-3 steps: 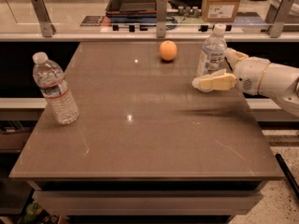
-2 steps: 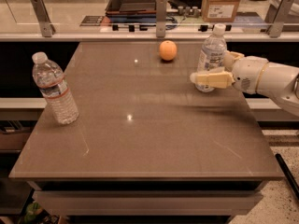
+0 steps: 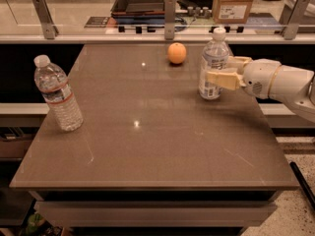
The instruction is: Pick blue plastic bottle
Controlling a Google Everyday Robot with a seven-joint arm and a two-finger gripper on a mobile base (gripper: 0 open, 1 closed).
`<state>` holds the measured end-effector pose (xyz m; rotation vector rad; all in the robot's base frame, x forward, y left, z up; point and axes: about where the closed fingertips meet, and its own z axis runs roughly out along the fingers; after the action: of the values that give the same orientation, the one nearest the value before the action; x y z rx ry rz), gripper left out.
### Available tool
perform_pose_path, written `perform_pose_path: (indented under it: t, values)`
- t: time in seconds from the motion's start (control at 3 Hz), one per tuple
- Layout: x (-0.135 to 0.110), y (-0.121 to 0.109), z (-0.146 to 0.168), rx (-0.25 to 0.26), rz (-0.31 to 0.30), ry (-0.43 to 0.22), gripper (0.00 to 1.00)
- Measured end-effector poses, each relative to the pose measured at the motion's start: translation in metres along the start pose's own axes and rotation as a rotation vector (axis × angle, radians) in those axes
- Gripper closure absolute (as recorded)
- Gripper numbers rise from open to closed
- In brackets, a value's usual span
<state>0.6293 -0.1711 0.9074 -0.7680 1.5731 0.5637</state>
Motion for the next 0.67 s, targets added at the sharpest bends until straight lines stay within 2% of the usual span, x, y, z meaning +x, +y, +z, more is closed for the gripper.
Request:
perform_pose_path:
  t: [0.33, 0.67]
  values:
    - [-0.0006, 0.0017, 0.0021, -0.004, -0.001, -0.001, 0.88]
    - [-0.0012, 0.0031, 0.0040, -0.008, -0.001, -0.001, 1.00]
